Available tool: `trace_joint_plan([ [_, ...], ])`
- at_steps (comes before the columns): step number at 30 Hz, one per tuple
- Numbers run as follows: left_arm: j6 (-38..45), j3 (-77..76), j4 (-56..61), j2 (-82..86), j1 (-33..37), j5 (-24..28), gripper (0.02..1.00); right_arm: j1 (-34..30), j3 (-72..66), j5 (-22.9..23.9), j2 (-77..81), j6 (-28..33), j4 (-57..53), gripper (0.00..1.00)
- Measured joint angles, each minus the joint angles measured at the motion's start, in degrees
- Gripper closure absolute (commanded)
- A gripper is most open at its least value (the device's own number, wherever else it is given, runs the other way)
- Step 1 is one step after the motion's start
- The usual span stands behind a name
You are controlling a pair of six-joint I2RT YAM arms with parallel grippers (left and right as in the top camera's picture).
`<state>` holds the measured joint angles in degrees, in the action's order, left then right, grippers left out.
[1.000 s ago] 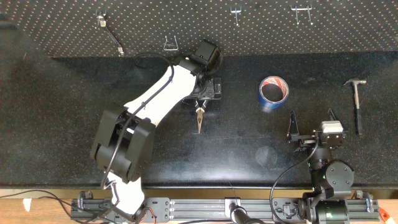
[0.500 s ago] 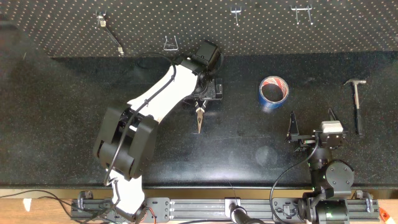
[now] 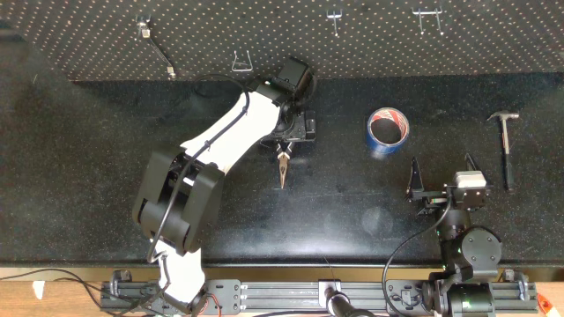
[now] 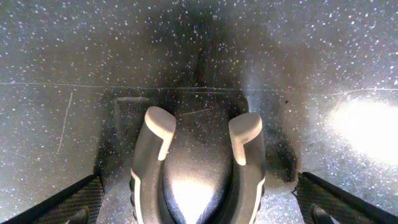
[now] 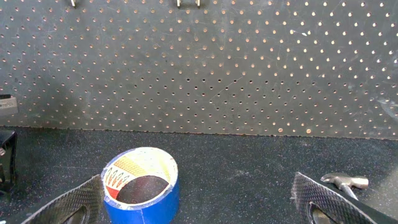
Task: Place Tools Onto Pegboard
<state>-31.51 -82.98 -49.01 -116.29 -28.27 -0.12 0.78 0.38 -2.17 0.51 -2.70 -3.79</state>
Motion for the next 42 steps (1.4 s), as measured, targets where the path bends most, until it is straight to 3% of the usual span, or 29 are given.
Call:
trace_joint_plan([
  [31, 3.02, 0.0, -1.36, -0.02, 0.0, 0.13, 0.018, 0.0, 0.0, 0.0, 0.0, 0.02, -0.02, 0.014],
  [32, 3.02, 0.0, -1.38, -0.02, 0.0, 0.11, 0.031, 0.0, 0.0, 0.0, 0.0, 0.02, -0.02, 0.016],
  [40, 3.26, 0.0, -1.51, -0.04, 0.0, -0.28, 0.465, 0.0, 0.0, 0.0, 0.0, 0.02, -0.02, 0.016],
  [42, 3.39, 0.0, -1.51, -0.04, 0.0, -0.28, 0.527, 0.0, 0.0, 0.0, 0.0, 0.02, -0.02, 0.016],
])
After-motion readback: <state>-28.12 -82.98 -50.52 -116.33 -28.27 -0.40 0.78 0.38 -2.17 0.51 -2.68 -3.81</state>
